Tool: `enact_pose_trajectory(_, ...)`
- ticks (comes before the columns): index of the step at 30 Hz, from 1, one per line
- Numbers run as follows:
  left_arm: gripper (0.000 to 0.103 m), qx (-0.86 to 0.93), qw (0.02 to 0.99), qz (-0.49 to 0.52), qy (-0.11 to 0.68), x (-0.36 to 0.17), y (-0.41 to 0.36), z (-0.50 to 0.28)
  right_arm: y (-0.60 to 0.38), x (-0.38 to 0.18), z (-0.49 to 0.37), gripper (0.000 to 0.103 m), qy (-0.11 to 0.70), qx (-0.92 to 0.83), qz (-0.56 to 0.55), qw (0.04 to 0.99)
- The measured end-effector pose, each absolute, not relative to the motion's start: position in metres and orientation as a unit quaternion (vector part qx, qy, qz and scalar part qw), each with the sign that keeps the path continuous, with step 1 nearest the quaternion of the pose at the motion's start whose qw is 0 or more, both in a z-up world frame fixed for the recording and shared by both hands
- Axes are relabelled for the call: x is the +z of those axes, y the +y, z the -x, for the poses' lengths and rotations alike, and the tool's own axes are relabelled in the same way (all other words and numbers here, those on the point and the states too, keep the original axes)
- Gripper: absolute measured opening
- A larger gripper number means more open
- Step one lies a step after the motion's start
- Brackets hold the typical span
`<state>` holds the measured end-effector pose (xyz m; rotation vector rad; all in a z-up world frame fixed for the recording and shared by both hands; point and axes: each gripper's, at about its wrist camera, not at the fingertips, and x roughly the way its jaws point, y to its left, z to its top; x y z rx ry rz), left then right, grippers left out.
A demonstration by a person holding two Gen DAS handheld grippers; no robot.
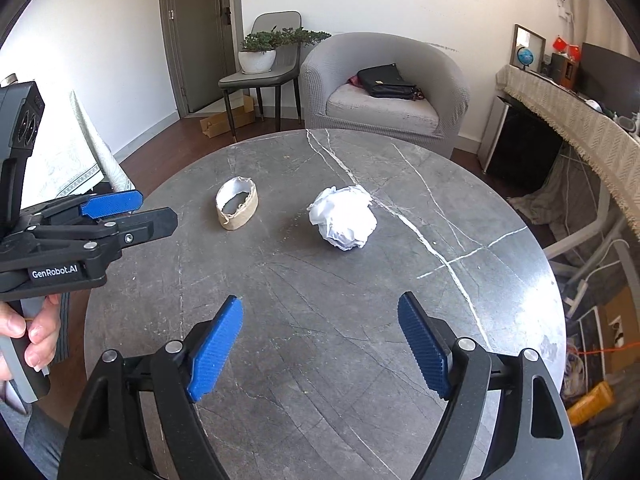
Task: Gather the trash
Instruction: 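Move both tools back over the round grey table, then grasp the short cardboard tube ring with the left tool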
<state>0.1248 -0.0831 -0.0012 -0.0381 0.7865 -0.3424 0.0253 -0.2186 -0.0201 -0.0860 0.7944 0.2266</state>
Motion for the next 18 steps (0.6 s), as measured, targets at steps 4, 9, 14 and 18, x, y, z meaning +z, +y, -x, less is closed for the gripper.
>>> enact_pose_trajectory(4,0.078,-0.16,0.909,0.011,0.385,-0.007,-0.098,-0.135,-0.232,-0.022,-0.024,0.081,0.387,0.106,0.036,0.915)
enact_pose_trajectory(9,0.078,-0.141,0.905,0.012,0.401,-0.016,-0.109,-0.15,-0.251,-0.022,-0.022,0.081,0.39,0.102,0.018,0.915)
enact_pose_trajectory(14,0.076,-0.116,0.906,-0.007,0.408,-0.019,-0.115,-0.164,-0.266,-0.021,-0.029,0.081,0.389,0.1,0.003,0.916)
enact_pose_trajectory(18,0.075,-0.105,0.904,-0.008,0.414,-0.02,-0.116,-0.175,-0.271,-0.023,-0.04,0.081,0.392,0.1,-0.002,0.915)
